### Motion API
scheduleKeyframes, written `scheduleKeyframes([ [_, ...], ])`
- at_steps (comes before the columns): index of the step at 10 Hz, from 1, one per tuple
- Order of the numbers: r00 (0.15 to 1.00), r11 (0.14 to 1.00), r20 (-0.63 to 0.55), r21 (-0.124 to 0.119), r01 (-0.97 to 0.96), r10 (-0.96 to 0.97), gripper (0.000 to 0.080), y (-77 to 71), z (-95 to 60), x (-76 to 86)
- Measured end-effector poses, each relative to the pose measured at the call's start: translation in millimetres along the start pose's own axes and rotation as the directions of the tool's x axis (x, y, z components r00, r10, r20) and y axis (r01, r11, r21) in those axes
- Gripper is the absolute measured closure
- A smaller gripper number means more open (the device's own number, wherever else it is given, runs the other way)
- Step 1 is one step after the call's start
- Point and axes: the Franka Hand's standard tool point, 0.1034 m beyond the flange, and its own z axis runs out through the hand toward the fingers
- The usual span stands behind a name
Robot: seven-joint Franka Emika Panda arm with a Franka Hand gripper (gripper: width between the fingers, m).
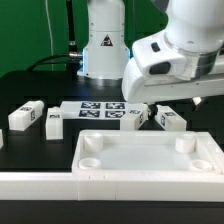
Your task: Assemble desk
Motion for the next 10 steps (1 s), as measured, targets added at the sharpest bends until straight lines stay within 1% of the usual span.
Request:
scheduleKeyframes([
  [1, 0.998, 1.0, 0.063, -0.001, 0.001, -0.001, 0.015, -1.5, 2.4, -4.5],
  [2, 0.993, 1.0, 0.118, 0.002, 0.001, -0.001, 0.015, -1.5, 4.1, -5.4],
  [4, 0.963, 1.0, 0.269, 0.011, 0.002, -0.005, 0.015, -2.5, 8.1, -7.3],
  [5, 0.948, 0.999, 0.315, -0.02, -0.036, 0.041, 0.015, -4.2, 12.7, -8.4],
  [6, 0.916, 0.999, 0.4, -0.023, -0.031, 0.037, 0.015, -7.6, 16.4, -14.5],
  [7, 0.881, 0.999, 0.471, -0.018, -0.036, 0.04, 0.015, -9.8, 17.1, -11.9],
  [8, 0.857, 0.999, 0.514, -0.016, -0.033, 0.037, 0.015, -10.3, 21.0, -8.2],
  [9, 0.847, 0.999, 0.531, -0.016, -0.03, 0.034, 0.015, -11.7, 27.1, -5.6],
  [10, 0.856, 1.0, 0.516, -0.013, -0.027, 0.03, 0.015, -11.6, 29.8, -1.7],
])
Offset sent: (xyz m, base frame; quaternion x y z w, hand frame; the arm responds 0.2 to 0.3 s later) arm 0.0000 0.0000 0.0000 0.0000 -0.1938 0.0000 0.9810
